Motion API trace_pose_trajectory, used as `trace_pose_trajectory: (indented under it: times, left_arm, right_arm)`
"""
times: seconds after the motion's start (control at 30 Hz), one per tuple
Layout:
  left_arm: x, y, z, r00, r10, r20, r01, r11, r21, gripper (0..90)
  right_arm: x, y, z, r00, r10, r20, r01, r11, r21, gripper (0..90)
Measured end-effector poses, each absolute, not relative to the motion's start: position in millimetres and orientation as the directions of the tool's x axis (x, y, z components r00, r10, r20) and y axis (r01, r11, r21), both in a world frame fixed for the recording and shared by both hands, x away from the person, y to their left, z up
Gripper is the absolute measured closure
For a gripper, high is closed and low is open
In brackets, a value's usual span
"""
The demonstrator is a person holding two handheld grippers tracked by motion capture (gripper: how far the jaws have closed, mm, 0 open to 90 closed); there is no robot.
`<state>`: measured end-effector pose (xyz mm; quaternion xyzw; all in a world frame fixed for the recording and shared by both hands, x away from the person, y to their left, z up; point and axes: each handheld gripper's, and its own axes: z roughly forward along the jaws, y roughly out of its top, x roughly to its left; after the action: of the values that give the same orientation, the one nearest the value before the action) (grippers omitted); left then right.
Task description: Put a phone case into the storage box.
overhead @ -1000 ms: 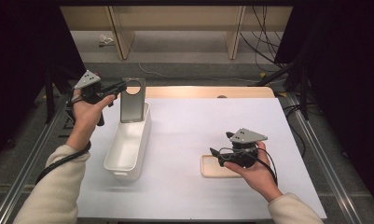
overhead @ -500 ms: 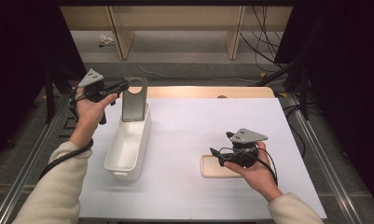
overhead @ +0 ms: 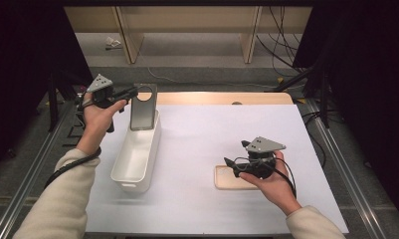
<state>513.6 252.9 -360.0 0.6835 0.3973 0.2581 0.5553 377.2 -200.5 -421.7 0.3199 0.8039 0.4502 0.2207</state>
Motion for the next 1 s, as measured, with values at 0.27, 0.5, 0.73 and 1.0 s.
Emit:
trace_pose_trajectory:
  times: [0.27,0.5,0.73,1.0]
  left_arm:
    - [517.6,252.6,-365.5,0.545,0.833,-0.095,0.272,-0.068,0.96,81.4]
    - [520.9,252.2,-369.6,0.539,0.837,-0.093,0.285,-0.077,0.955,81.4]
    - [523.0,252.6,-374.2,0.535,0.84,-0.094,0.297,-0.082,0.951,81.4]
    - [524.8,253.7,-376.9,0.532,0.841,-0.098,0.306,-0.083,0.948,81.4]
  right_arm:
    - [377.1,-200.4,-421.7,-0.698,0.713,-0.067,0.316,0.39,0.865,17.4]
    - [377.3,-200.7,-421.8,-0.698,0.713,-0.067,0.315,0.391,0.865,17.4]
    - [377.3,-200.8,-421.7,-0.698,0.713,-0.067,0.315,0.39,0.865,17.4]
    - [377.3,-200.7,-421.5,-0.698,0.713,-0.067,0.316,0.39,0.865,17.4]
